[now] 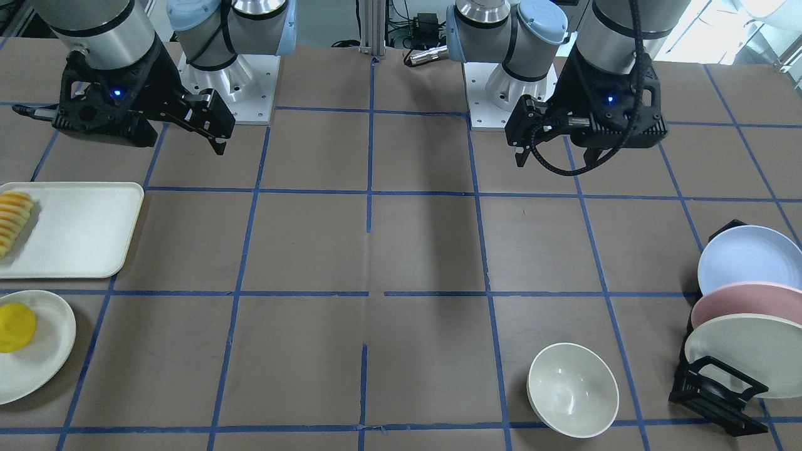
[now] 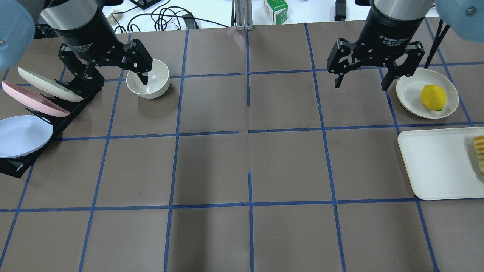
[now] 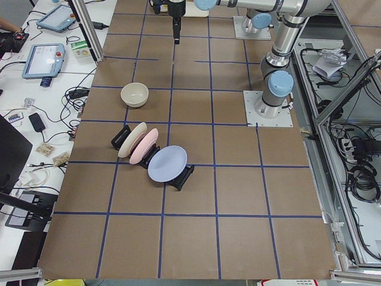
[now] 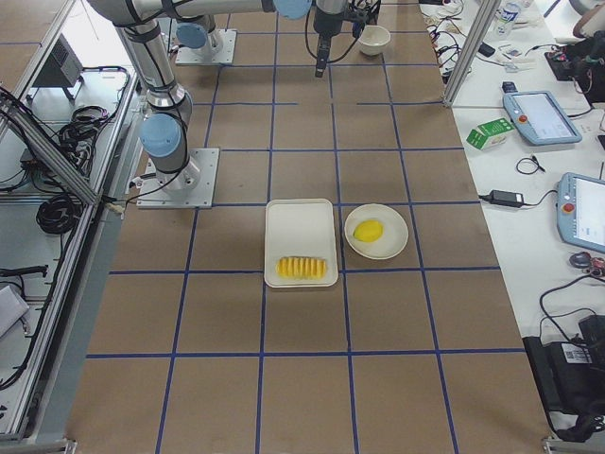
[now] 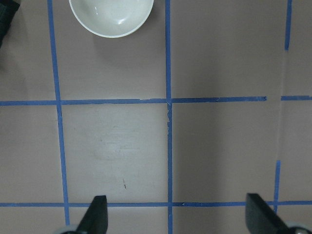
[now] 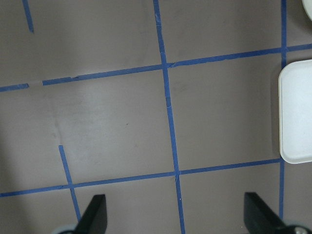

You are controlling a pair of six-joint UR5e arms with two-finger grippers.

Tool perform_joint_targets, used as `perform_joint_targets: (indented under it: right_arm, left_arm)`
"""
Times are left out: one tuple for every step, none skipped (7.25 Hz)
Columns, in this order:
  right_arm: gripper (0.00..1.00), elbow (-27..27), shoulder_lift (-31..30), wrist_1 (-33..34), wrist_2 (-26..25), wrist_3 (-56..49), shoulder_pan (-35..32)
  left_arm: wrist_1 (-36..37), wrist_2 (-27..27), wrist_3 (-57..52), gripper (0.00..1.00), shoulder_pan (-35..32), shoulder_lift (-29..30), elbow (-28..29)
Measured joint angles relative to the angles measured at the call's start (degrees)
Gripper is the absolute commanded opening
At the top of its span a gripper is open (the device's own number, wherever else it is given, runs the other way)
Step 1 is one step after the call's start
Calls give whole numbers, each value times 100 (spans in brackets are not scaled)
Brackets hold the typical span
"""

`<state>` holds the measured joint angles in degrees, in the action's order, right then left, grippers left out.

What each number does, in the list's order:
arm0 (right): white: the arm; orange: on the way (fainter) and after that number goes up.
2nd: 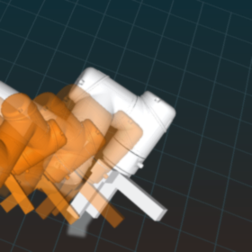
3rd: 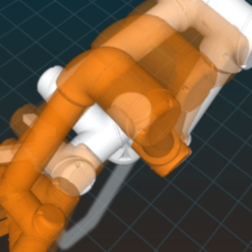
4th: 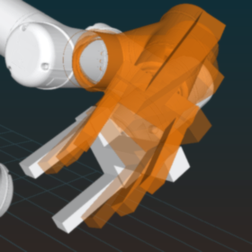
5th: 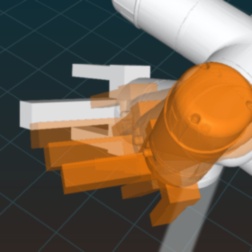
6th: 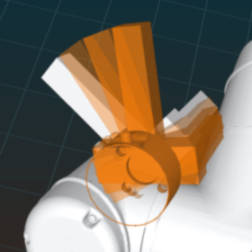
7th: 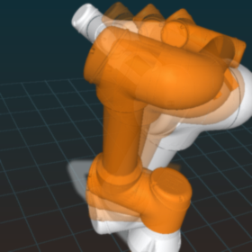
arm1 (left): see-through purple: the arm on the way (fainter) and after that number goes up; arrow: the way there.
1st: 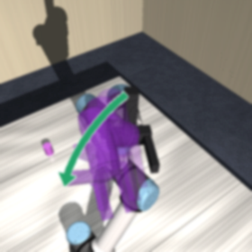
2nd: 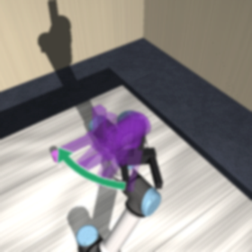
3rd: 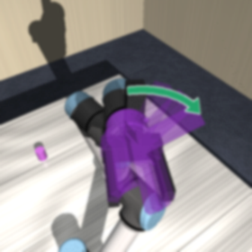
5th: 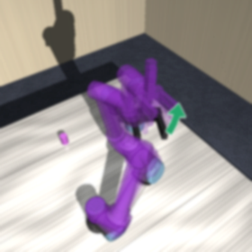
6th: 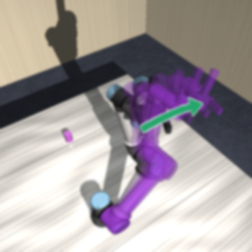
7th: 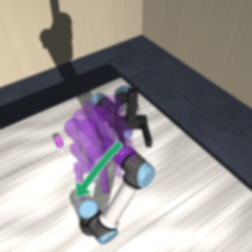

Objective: Place bowl and put lemon in it

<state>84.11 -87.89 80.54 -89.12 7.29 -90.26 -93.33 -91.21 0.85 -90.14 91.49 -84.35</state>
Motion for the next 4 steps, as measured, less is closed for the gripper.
perform_joint_targets:
  right_arm:
    - [100, 0, 0, -4, 0, 1, 0]
    - [100, 0, 0, -7, 0, 1, 0]
    - [100, 0, 0, -2, 0, 0, -1]
    - [100, 0, 0, 18, 0, 1, -5]
  left_arm:
    - [12, -2, 24, 100, -2, -3, 5]
    - [35, 8, 33, 100, -2, 26, 10]
    - [45, 6, 32, 100, 1, 43, 10]
    - [49, 5, 30, 100, 4, 62, 8]
